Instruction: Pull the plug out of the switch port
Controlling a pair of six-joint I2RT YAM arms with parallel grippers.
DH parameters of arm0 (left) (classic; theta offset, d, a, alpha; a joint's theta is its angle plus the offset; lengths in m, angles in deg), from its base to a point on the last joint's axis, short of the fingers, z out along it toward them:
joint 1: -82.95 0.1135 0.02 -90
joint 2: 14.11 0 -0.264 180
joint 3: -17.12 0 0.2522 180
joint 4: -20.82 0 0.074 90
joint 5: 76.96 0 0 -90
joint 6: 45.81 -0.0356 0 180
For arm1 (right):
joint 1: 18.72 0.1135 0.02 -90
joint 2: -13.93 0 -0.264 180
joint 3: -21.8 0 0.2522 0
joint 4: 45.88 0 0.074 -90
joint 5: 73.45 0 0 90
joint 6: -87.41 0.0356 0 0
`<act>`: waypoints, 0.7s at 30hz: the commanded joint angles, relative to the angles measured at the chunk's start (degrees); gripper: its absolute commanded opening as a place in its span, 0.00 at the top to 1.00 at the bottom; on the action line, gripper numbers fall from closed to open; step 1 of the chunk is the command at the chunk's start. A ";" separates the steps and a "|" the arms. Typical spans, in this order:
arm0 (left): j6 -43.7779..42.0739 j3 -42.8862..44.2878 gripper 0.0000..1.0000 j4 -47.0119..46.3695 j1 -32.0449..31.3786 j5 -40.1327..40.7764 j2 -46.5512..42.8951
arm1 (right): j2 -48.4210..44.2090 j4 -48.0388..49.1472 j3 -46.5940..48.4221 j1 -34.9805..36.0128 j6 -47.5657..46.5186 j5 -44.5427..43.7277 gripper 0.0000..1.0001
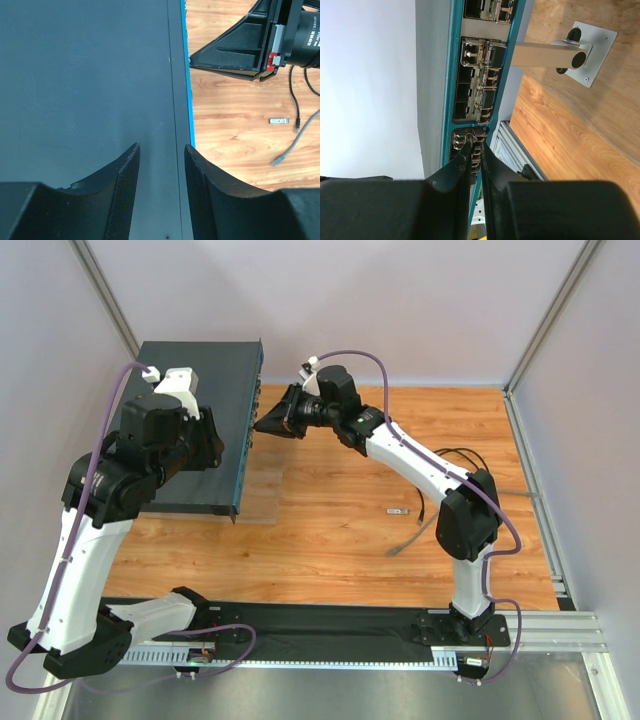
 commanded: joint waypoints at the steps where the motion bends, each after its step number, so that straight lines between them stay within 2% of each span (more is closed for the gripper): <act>1: 0.29 -0.27 0.51 -1.43 0.35 -0.77 -0.72 | 1.26 -0.21 2.38 -0.09 -1.22 -0.53 0.87; 5: 0.20 -0.35 0.51 -1.43 0.43 -0.77 -0.81 | 2.32 -1.79 4.57 0.18 -1.83 -0.62 0.87; 10: 0.20 -0.27 0.51 -1.34 0.52 -0.68 -0.99 | 4.43 -8.47 9.76 0.88 -4.91 -2.02 0.89; 14: 0.29 -0.44 0.51 -1.34 0.61 -0.85 -1.08 | 6.27 -12.16 14.41 1.76 -6.58 -2.28 0.94; 17: 0.29 -0.35 0.51 -1.34 0.61 -0.77 -1.25 | 8.21 -20.14 21.70 2.81 -10.79 -4.21 1.00; 18: 0.20 -0.27 0.51 -1.43 0.70 -0.77 -1.25 | 9.08 -25.47 25.81 2.90 -13.07 -6.31 1.00; 21: 0.37 -0.35 0.51 -1.25 0.78 -0.94 -1.34 | 9.53 -34.01 29.27 3.43 -15.71 -10.70 1.00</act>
